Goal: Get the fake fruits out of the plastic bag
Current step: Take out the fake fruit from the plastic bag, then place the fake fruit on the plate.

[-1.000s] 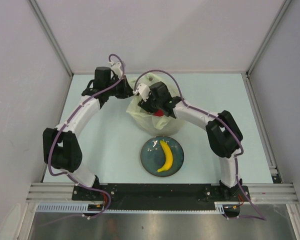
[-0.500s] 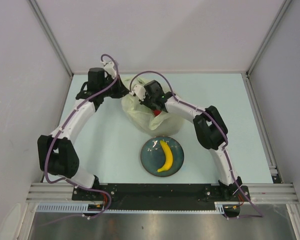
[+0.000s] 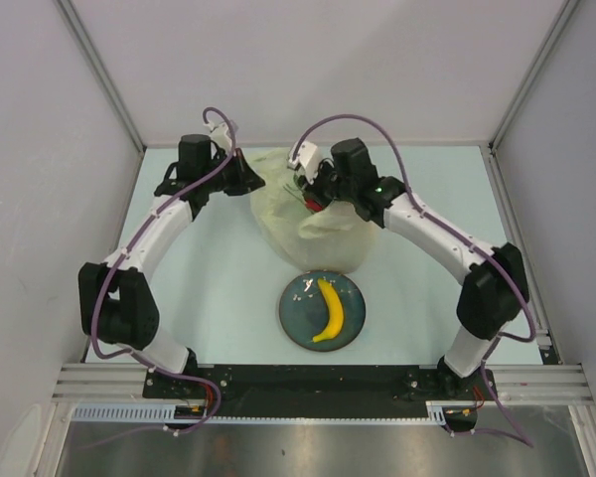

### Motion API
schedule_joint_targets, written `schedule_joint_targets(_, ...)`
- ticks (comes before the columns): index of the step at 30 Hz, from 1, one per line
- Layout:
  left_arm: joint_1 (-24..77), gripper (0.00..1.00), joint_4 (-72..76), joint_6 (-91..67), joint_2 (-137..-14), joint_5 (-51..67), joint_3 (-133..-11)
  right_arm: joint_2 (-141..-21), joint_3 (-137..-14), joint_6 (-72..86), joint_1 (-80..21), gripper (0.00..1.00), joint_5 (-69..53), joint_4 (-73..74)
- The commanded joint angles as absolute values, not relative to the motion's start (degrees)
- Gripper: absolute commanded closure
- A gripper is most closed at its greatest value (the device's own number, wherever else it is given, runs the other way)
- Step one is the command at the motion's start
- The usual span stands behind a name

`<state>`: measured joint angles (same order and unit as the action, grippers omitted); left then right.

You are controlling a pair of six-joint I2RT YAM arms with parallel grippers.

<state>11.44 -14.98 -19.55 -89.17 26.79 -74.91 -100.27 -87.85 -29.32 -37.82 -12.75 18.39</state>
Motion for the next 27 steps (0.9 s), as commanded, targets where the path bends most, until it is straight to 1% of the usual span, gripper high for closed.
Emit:
schedule_joint_targets(1, 11.25, 1.0, -12.13, -22.5, -90.09, 29.18, -76.9, -94.66, -87.63, -22.6, -37.62, 1.0, -18.89, 7.83)
schedule_joint_targets(5, 11.25, 1.0, -12.22, -22.85, -90.53, 28.04, -77.34, -93.17, -88.24, -20.13, -38.58, 1.0, -18.9, 5.01)
schedule_joint_targets(10, 10.9, 1.0, -11.78, -23.56, -92.72, 25.67, -79.89, -91.85, -92.02, -15.31, -39.55, 1.0, -19.07, 3.87)
schedule_joint_targets(14, 9.23, 1.0, -13.53, -23.47, -94.56, 19.52, -86.2, -89.83, -94.83, -13.89, -42.53, 1.0, -21.17, 4.83)
schedule_joint_targets(15, 8.36, 1.0, -14.75, -23.47, -94.92, 16.21, -87.7, -89.3, -94.83, -14.15, -43.5, 1.0, -21.27, 5.27)
schedule_joint_targets(17, 7.56, 1.0, -15.73, -22.77, -95.8, 13.81, -91.65, -87.72, -94.4, -15.81, -46.56, 1.0, -21.88, 6.67)
schedule_joint_targets(21, 5.98, 1.0, -16.43, -20.14, -94.84, 11.43, -94.83, -85.17, -91.59, -18.72, -50.71, 1.0, -22.5, 10.45)
schedule_joint_targets(25, 5.63, 1.0, -16.87, -19.25, -91.5, 9.32, -92.12, -81.92, -85.88, -19.6, -52.91, 1.0, -22.15, 13.09)
schedule_joint_targets(27, 5.19, 1.0, -17.05, -18.81, -89.4, 8.97, -88.87, -80.77, -83.68, -19.95, -53.7, 1.0, -22.15, 15.11)
